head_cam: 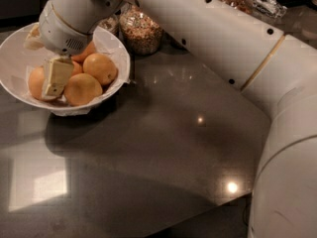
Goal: Pick orange from white bowl
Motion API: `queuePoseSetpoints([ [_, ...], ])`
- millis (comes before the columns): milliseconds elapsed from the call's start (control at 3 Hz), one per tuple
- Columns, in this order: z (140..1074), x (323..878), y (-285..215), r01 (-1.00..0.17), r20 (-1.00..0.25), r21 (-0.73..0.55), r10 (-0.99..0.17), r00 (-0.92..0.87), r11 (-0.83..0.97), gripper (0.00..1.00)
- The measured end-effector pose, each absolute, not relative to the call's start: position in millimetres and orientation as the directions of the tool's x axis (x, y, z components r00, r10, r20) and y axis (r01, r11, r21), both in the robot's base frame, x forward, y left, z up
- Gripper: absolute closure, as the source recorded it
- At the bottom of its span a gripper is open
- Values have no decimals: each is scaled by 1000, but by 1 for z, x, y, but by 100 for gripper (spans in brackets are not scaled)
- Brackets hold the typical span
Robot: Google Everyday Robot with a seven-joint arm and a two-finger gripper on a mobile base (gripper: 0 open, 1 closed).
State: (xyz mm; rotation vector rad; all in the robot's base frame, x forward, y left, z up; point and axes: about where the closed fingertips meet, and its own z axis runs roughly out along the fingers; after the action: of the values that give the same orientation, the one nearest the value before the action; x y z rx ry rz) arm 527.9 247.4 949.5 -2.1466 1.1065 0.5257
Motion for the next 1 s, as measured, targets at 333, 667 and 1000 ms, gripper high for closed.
queuePoseSetpoints([
  [333, 927, 548, 240, -844, -610, -355, -584, 536, -403, 27],
  [667, 926, 549, 240, -844, -610, -355, -584, 535, -403, 26],
  [1000, 924, 551, 251, -835, -604, -355, -579, 548, -420, 28],
])
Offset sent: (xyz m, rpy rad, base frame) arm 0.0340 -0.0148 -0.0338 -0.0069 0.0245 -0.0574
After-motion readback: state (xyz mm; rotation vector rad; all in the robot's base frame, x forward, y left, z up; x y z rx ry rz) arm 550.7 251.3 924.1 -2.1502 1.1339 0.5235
